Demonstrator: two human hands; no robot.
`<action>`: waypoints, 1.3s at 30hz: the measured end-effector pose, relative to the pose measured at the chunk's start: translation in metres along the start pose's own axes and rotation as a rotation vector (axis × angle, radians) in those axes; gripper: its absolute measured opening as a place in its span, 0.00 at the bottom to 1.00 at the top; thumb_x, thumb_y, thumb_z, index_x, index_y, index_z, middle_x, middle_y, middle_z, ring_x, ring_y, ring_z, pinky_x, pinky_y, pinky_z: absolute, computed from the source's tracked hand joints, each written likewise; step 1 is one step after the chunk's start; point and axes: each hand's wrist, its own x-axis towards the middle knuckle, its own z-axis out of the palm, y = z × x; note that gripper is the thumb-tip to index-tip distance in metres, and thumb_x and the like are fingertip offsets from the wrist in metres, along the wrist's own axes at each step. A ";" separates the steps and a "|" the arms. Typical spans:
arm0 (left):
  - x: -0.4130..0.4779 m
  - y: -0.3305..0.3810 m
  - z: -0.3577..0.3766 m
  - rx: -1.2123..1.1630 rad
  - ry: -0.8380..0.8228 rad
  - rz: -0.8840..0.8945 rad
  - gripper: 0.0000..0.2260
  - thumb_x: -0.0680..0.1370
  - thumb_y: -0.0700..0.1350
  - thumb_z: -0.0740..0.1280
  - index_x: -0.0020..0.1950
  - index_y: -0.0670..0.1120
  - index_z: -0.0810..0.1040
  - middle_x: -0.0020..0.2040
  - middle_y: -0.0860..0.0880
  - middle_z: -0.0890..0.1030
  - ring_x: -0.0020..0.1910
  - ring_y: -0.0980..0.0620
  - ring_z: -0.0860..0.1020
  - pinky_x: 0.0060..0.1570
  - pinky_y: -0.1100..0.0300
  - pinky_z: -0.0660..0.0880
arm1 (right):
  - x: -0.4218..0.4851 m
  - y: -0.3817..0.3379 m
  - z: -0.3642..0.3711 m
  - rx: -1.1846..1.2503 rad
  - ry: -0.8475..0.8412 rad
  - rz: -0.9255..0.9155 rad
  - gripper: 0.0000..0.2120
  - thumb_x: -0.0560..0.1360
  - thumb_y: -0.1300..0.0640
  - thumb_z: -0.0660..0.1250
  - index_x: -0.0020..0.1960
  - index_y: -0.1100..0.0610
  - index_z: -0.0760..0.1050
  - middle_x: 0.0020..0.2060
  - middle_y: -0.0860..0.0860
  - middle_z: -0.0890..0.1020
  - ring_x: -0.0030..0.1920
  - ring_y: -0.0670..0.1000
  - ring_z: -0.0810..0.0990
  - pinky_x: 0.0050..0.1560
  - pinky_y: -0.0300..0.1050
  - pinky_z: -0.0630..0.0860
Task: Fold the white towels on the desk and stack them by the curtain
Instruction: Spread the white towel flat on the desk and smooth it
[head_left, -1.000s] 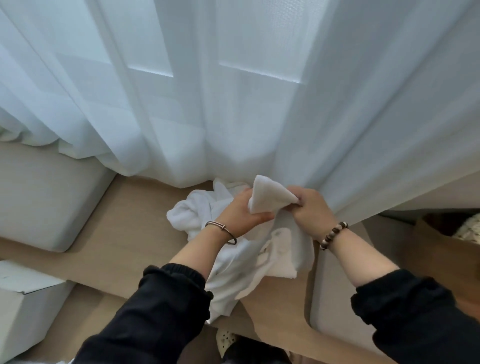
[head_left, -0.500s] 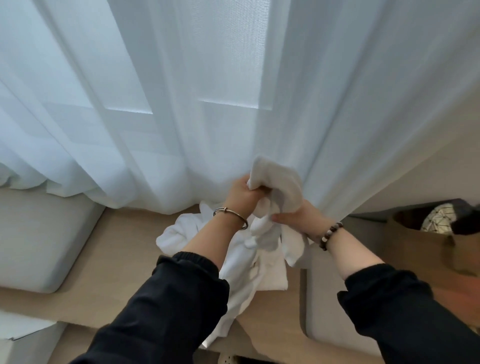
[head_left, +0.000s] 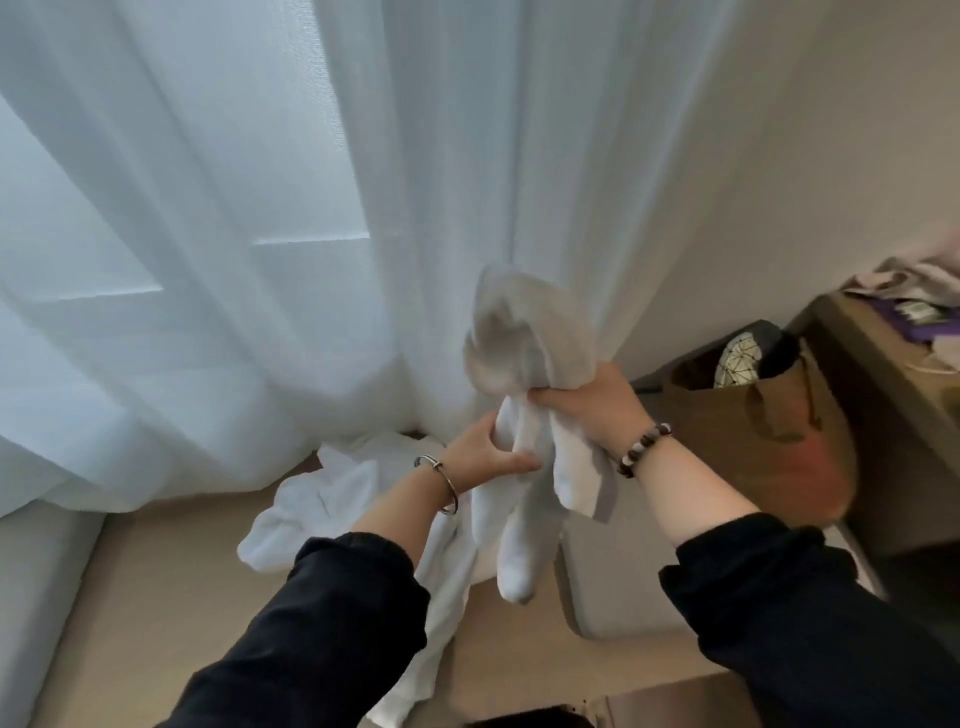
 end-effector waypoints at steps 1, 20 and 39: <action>0.007 0.005 0.010 0.032 -0.023 -0.003 0.29 0.60 0.59 0.76 0.58 0.56 0.75 0.53 0.57 0.83 0.53 0.58 0.80 0.53 0.62 0.76 | -0.003 0.003 -0.010 -0.001 0.035 0.004 0.10 0.65 0.56 0.78 0.43 0.51 0.79 0.41 0.48 0.84 0.44 0.48 0.82 0.44 0.44 0.79; 0.129 0.192 0.380 0.474 -0.448 0.159 0.13 0.70 0.53 0.75 0.52 0.52 0.81 0.49 0.54 0.83 0.47 0.57 0.81 0.48 0.62 0.77 | -0.156 0.089 -0.395 0.243 0.681 0.008 0.12 0.66 0.56 0.77 0.46 0.48 0.78 0.41 0.43 0.82 0.41 0.41 0.81 0.34 0.33 0.74; 0.154 0.259 0.803 0.824 -1.076 0.512 0.05 0.72 0.52 0.73 0.41 0.54 0.78 0.39 0.59 0.78 0.36 0.64 0.74 0.27 0.76 0.66 | -0.384 0.212 -0.656 0.277 1.413 0.258 0.06 0.66 0.60 0.75 0.41 0.56 0.80 0.36 0.46 0.84 0.34 0.41 0.81 0.30 0.35 0.77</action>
